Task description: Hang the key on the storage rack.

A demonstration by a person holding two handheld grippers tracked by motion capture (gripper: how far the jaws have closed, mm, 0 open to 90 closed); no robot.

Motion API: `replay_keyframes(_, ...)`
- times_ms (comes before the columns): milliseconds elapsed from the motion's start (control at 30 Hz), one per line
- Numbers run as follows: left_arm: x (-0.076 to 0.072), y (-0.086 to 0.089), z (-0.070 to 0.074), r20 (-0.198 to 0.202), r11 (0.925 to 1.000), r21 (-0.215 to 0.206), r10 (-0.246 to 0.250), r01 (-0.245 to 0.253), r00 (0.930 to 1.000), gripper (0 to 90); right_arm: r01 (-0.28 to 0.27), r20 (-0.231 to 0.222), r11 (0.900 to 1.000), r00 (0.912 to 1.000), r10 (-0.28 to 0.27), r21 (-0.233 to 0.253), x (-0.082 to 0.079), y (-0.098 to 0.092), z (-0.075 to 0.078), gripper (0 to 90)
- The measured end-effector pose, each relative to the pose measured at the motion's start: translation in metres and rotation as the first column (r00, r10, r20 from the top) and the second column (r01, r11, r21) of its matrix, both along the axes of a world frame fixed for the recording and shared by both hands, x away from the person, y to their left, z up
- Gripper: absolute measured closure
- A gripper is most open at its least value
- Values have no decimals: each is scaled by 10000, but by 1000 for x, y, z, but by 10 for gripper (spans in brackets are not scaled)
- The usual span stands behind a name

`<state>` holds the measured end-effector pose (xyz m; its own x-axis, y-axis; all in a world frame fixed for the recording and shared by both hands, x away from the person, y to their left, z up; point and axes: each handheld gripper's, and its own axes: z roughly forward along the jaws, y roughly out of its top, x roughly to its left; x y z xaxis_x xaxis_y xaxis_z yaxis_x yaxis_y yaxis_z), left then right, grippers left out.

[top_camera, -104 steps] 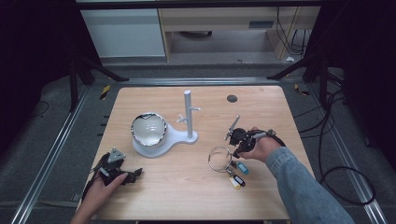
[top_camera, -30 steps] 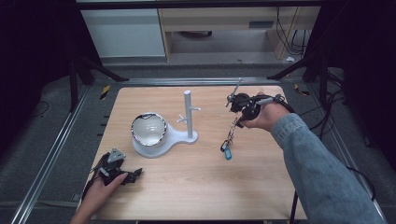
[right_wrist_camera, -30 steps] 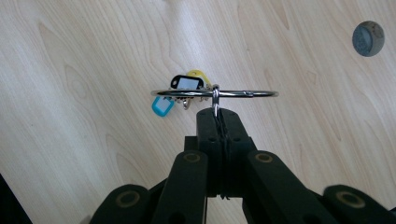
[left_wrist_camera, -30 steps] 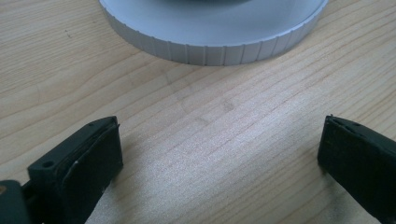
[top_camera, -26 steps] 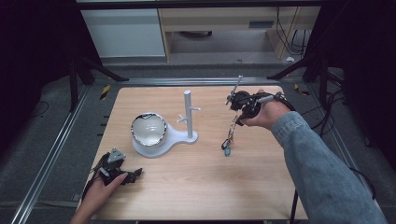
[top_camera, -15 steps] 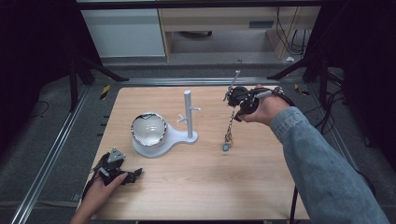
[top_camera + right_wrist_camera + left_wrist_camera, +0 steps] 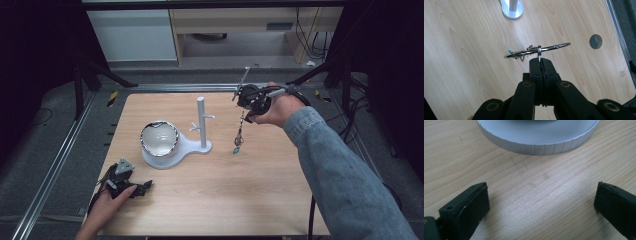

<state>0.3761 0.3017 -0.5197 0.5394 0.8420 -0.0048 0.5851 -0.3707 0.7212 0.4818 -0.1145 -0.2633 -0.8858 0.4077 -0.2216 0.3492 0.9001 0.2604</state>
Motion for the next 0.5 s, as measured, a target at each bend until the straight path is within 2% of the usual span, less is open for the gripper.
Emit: replay_keyframes(500, 0, 0, 0, -1, 10000, 0, -3, 3, 10000, 0, -242, 118, 9997, 9996, 243, -91, 5, 20, 19, 890)
